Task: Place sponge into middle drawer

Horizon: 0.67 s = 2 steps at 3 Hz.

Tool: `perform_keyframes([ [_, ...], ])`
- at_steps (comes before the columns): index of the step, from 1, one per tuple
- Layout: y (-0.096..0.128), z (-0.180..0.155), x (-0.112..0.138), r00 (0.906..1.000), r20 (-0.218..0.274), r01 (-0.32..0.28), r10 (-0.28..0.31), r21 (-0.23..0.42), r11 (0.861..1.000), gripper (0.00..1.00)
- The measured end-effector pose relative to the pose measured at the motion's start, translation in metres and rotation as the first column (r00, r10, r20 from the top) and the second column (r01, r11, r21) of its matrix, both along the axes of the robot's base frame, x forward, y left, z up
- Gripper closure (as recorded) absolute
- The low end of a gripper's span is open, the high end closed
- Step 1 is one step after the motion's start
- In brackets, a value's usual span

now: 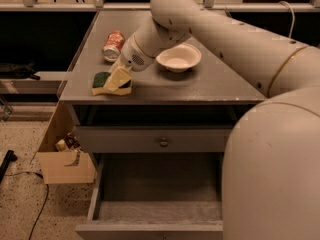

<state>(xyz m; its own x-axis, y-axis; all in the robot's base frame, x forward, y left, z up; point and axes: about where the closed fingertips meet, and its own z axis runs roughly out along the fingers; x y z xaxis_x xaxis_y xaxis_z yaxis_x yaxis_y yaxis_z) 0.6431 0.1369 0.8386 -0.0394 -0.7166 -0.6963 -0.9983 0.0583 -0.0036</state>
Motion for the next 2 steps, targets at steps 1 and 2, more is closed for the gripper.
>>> perform_keyframes([
  [1,-0.027,0.010,-0.028,0.9978,0.012,0.064,-0.065,0.021,0.998,1.00],
  [2,-0.074,0.023,-0.078,0.9847,0.036,0.168,-0.170,0.060,0.984,1.00],
])
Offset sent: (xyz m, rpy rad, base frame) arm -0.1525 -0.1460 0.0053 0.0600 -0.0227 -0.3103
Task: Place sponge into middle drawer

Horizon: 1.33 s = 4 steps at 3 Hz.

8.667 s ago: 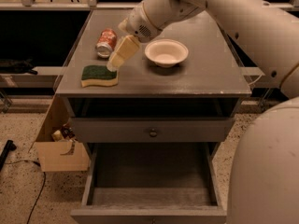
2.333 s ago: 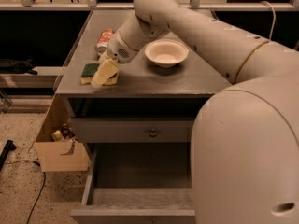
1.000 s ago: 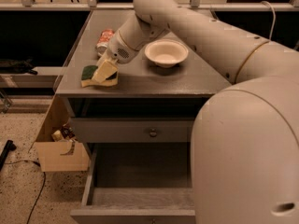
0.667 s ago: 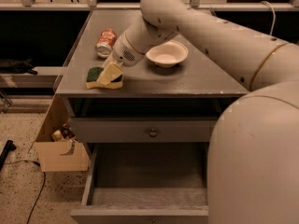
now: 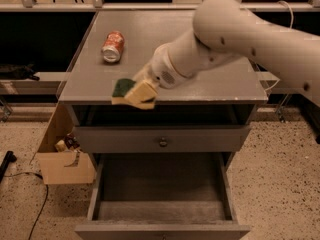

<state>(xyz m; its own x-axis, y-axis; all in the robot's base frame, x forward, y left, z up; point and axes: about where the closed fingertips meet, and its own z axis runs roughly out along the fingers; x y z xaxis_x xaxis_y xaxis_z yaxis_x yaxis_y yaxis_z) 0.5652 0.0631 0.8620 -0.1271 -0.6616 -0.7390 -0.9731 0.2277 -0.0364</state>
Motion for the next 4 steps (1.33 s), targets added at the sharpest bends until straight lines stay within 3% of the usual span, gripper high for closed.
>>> perform_keyframes([
  [1,-0.037,0.008,-0.052,0.9946,0.017,0.101,-0.102,0.044,0.994,1.00],
  [2,-0.074,-0.027,-0.084,0.9839,-0.052,0.172,-0.171,0.021,0.985,1.00],
  [3,-0.072,-0.026,-0.083,0.9837,-0.051,0.174,-0.172,0.024,0.984,1.00],
  [4,-0.066,-0.057,-0.086,0.9681,-0.120,0.230,-0.220,0.075,0.970,1.00],
])
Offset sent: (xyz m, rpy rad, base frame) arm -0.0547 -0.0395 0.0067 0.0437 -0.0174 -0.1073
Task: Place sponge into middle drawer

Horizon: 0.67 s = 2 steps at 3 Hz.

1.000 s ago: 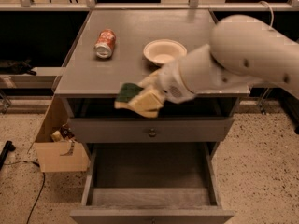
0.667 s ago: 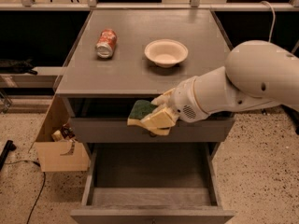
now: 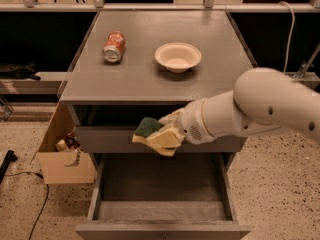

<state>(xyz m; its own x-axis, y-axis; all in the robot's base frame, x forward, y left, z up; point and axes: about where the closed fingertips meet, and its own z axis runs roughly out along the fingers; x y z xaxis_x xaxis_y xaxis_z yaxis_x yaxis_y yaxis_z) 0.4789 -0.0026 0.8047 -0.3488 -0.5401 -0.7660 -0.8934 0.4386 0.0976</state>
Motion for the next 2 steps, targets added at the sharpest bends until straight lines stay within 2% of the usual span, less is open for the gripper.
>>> perform_keyframes([
  [1,0.002,-0.041,-0.007,0.9952,-0.082,0.056,-0.053,0.037,0.998,1.00],
  [2,0.001,-0.099,-0.019,0.9724,-0.196,0.143,-0.127,0.068,0.987,1.00],
])
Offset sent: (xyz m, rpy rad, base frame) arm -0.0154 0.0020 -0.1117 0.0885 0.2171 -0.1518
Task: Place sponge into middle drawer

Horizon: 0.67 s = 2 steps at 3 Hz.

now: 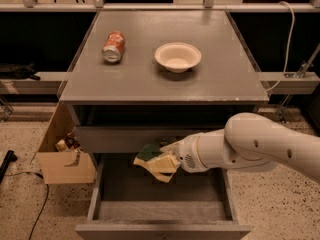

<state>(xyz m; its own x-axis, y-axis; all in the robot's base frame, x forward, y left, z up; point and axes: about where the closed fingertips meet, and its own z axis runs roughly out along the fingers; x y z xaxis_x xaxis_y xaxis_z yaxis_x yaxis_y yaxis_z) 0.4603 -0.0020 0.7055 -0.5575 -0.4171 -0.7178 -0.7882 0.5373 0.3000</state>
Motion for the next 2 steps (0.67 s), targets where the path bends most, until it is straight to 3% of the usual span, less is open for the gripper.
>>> perform_keyframes([
  [1,0.0000,-0.0002,0.0000,1.0000,0.000,0.000,0.000,0.000,1.000,1.00],
  [2,0.0013,0.0003,0.0012,0.9995,0.024,0.017,-0.018,0.040,0.999,1.00],
])
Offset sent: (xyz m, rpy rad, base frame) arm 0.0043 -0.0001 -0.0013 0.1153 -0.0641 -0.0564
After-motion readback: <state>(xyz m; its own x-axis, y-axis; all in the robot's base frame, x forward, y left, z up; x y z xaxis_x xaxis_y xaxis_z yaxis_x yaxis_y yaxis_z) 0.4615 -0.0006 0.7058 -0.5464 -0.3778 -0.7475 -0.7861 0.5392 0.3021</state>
